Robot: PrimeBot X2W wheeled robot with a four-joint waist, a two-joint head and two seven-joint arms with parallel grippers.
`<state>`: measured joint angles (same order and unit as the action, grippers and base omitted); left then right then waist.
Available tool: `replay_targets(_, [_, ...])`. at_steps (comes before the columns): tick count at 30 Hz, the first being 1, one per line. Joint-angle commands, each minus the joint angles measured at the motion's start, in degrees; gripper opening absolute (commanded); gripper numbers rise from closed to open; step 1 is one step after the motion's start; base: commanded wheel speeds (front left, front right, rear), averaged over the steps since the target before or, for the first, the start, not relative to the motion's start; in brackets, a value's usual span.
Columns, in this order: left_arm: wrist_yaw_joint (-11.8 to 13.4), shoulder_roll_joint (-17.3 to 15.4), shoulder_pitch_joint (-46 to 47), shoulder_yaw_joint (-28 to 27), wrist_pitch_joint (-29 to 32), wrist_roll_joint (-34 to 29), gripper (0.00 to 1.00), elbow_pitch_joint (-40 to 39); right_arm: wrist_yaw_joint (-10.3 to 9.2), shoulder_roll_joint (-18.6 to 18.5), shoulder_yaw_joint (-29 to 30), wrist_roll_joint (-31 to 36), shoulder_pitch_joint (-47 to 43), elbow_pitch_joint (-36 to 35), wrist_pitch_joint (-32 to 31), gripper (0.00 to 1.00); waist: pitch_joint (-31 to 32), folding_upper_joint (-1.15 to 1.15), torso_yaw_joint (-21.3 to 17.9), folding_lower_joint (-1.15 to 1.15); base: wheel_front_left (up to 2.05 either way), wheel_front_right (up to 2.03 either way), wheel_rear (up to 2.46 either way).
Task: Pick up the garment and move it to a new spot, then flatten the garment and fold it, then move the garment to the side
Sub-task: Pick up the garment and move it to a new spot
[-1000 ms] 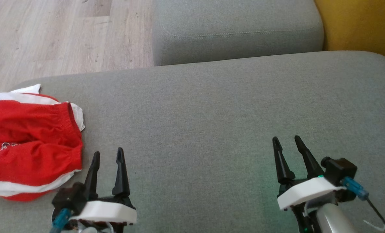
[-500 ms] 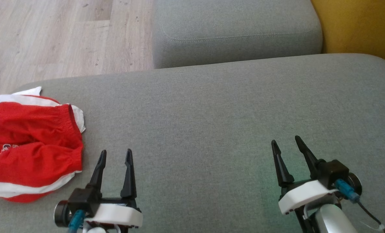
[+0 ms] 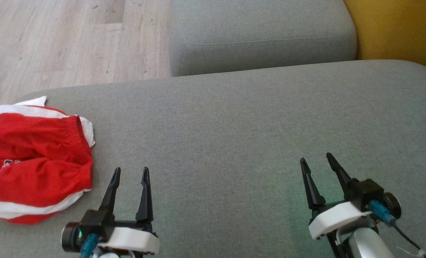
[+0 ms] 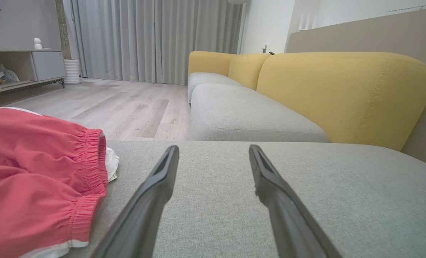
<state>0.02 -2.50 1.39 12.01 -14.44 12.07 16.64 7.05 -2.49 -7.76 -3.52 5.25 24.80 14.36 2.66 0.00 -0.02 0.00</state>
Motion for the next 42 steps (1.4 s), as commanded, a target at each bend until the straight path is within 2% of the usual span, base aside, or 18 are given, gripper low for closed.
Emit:
replay_targets(1, [0.3,-0.4,3.4,-1.7,-0.6,-0.4,1.0,-1.5,0.44,-0.4,-1.1,0.0,2.7,-1.5,0.6,1.0,0.0,0.0,0.0,0.0,0.0,0.0,0.0])
replay_targets(5, [0.6,-0.4,3.5,-1.9,-0.6,-0.8,1.0,-1.0,0.44,-0.4,-0.8,0.0,2.5,-1.6,0.6,1.0,0.0,0.0,0.7,0.0,0.0,0.0,0.0])
replay_targets(9, [1.4,-0.4,4.1,-1.6,-0.6,-1.7,1.0,-1.0,0.44,-0.4,-0.3,0.2,2.1,-1.6,0.6,1.0,-0.4,0.0,3.2,0.0,0.0,0.0,0.0])
replay_targets(23, [4.1,-0.4,4.6,-4.5,-0.6,-3.7,1.0,-2.1,0.44,-0.4,-0.3,0.6,3.0,-2.8,0.6,1.0,-3.7,0.0,21.0,0.0,0.0,0.0,0.0])
replay_targets(28, [4.6,-0.4,4.7,-6.5,-0.6,-3.9,1.0,-3.2,0.44,-0.4,-0.4,0.9,3.5,-2.9,0.6,1.0,-4.6,0.0,25.2,0.0,0.0,0.0,0.0])
replay_targets(31, [4.6,-0.4,5.3,-7.8,-0.6,-3.8,1.0,-4.2,0.44,-0.4,0.0,1.6,3.8,-3.1,0.6,1.0,-5.8,0.0,26.7,0.0,0.0,0.0,0.0])
replay_targets(36, [4.9,-0.4,9.0,-9.3,-0.6,-4.1,1.0,-6.4,0.44,-0.5,1.1,4.9,5.9,-4.2,0.6,1.0,-11.2,0.0,26.0,0.0,0.0,0.0,0.0])
replay_targets(42, [3.8,-0.4,18.2,-10.3,-0.6,-4.0,1.0,-5.2,0.44,-4.5,2.1,6.9,9.7,-6.4,0.6,1.0,-19.8,0.0,23.5,0.0,0.0,0.0,0.0])
